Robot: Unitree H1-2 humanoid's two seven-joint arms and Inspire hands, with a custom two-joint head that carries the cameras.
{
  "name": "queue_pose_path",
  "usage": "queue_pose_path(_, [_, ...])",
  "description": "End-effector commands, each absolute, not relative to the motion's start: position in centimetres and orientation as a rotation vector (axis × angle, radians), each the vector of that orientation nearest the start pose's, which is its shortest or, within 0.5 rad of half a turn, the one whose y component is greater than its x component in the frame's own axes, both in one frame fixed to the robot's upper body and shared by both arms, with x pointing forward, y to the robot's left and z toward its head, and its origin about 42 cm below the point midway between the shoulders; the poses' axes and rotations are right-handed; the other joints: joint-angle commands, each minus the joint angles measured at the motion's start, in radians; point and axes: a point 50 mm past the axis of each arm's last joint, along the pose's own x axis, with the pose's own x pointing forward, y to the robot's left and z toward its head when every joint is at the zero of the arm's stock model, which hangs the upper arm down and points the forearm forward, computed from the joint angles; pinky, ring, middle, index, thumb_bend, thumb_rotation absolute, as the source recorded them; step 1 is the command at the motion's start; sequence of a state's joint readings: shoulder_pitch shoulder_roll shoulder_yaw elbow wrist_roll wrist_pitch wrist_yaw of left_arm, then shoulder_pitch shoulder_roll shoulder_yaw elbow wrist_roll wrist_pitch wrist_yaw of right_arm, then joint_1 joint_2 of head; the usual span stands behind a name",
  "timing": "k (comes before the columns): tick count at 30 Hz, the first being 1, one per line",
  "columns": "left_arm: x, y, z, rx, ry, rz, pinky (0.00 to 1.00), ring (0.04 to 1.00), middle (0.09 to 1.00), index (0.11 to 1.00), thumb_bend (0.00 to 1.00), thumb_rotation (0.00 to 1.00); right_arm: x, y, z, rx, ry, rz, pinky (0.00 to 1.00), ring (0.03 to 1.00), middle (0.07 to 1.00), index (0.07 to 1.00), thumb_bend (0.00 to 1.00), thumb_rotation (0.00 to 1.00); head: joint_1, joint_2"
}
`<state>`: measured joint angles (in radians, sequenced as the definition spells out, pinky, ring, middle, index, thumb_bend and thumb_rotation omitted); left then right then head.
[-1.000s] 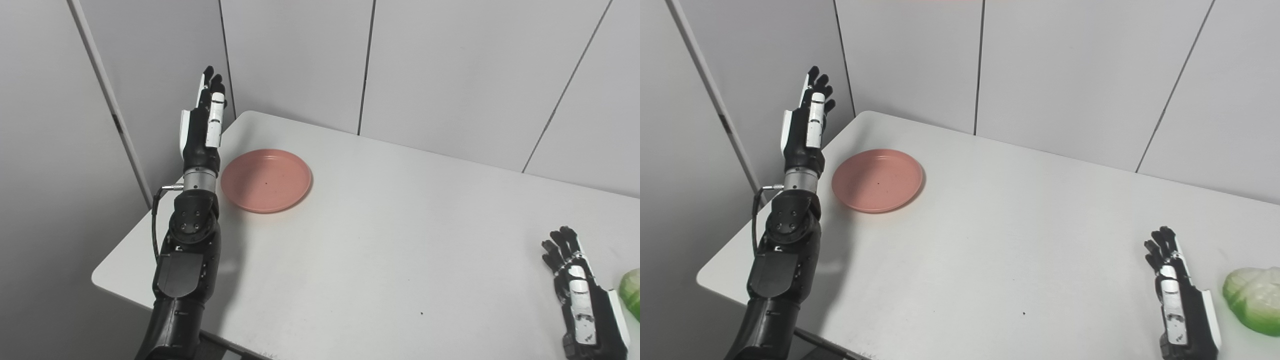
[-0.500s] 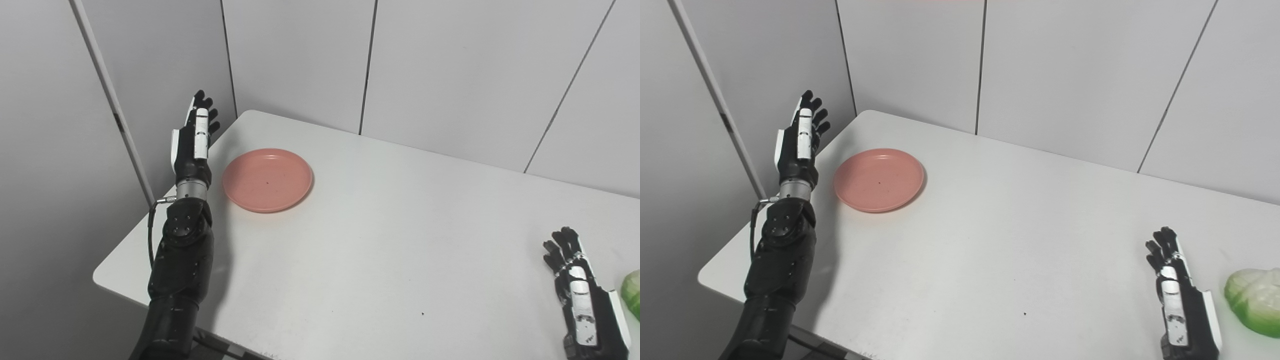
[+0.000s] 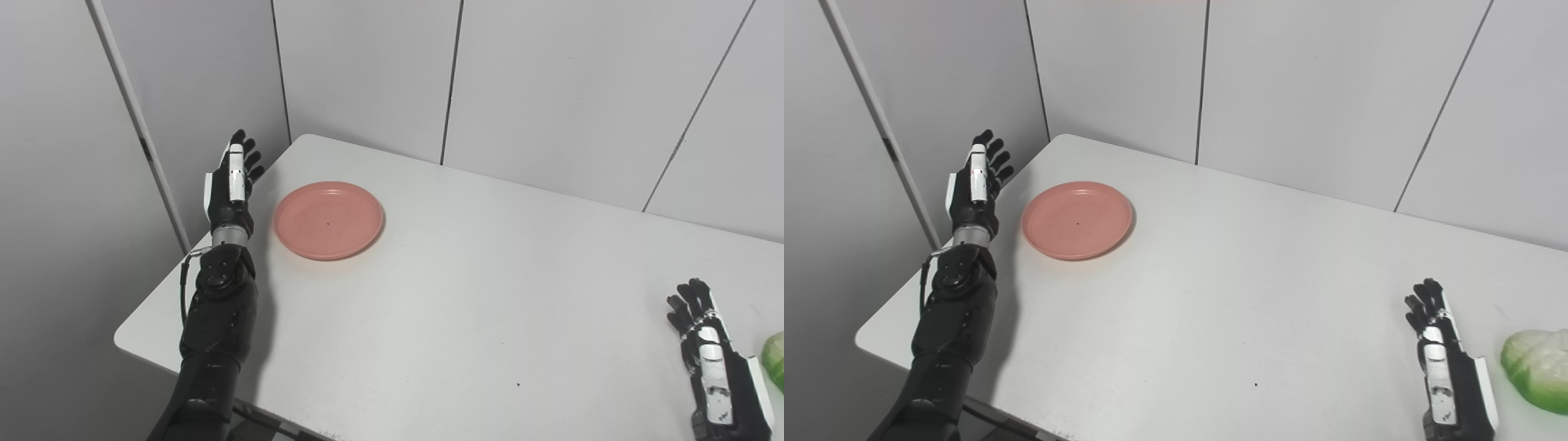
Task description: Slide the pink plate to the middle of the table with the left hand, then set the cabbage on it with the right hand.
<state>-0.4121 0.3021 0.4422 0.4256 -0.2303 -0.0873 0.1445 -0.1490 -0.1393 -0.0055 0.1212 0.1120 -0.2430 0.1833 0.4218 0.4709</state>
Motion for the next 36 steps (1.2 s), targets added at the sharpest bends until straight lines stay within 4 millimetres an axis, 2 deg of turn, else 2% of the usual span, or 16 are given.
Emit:
queue_pose_path(1, [40.1,43.2,20.1,-0.086,-0.299,0.540,0.87,0.899,0.914,0.898,0.42,1.00,31.0,-24.5,9.8,-0.032,-0.179,0.180,0.96,0.942,0.954,0.963,0.20,1.00,0.000,0.002])
queue_pose_path(18, [41.1,44.0,16.7,-0.087,-0.166,0.511,0.88,0.912,0.925,0.913,0.41,1.00,30.9,-24.7,9.7,-0.011,-0.184,0.192,0.96,0.948,0.962,0.970,0.20,1.00,0.000,0.008])
queue_pose_path(26, [42.0,43.1,14.8,-0.130,-0.081,0.429,0.85,0.890,0.906,0.897,0.40,1.00,30.9,-24.5,9.7,-0.008,-0.184,0.196,0.96,0.947,0.964,0.973,0.22,1.00,-0.007,0.011])
queue_pose_path(32, [42.8,41.9,13.5,-0.156,-0.017,0.370,0.88,0.906,0.920,0.902,0.41,1.00,31.0,-24.5,9.7,-0.006,-0.185,0.204,0.96,0.948,0.964,0.972,0.23,1.00,-0.014,0.013])
queue_pose_path(36, [42.9,40.8,12.8,-0.162,0.003,0.339,0.88,0.899,0.920,0.912,0.42,0.93,31.0,-24.3,9.8,-0.002,-0.187,0.199,0.95,0.946,0.965,0.971,0.21,1.00,-0.016,0.015])
